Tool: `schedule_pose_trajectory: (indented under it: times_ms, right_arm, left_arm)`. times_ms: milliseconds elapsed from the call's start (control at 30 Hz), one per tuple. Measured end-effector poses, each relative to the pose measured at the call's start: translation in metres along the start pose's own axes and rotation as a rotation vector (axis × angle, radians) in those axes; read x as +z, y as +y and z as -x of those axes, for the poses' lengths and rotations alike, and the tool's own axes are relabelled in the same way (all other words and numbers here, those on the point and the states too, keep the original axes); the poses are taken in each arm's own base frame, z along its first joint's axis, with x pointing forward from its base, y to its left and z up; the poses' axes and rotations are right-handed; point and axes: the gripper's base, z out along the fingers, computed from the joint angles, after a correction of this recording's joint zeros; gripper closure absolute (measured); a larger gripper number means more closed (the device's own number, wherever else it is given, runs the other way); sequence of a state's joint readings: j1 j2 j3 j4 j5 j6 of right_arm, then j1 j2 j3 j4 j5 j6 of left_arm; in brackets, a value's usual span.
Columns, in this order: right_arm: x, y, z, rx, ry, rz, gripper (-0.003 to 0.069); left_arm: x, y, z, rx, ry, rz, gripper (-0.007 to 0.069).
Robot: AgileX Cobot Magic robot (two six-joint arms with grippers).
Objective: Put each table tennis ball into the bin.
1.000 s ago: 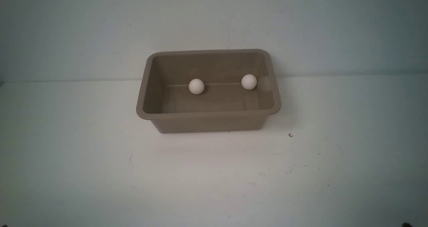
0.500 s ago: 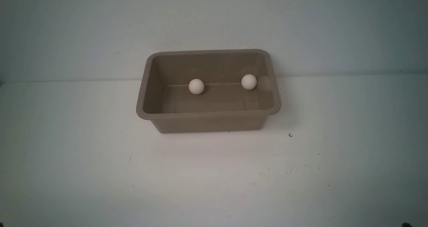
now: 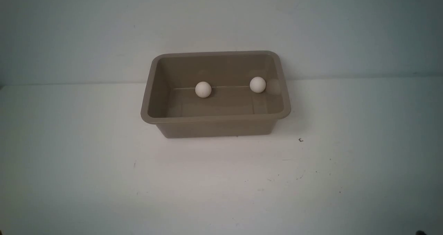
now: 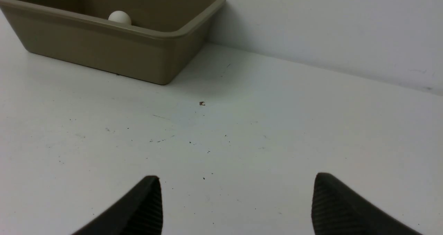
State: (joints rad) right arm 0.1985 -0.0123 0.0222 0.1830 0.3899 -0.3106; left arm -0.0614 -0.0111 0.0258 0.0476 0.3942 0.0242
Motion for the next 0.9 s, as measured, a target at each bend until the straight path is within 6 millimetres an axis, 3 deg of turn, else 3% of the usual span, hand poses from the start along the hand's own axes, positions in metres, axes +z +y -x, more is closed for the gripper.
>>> schedule_pose_trajectory:
  times_ms: [633, 900]
  right_arm:
    - [0.0, -0.0002, 0.0, 0.001, 0.0, -0.003, 0.0134]
    - [-0.0004, -0.0085, -0.0014, 0.095, 0.018, -0.154, 0.0134]
  left_arm:
    - [0.0, 0.0, 0.0, 0.0, 0.0, 0.0, 0.0146]
    - [0.0, 0.0, 0.0, 0.0, 0.0, 0.0, 0.0146]
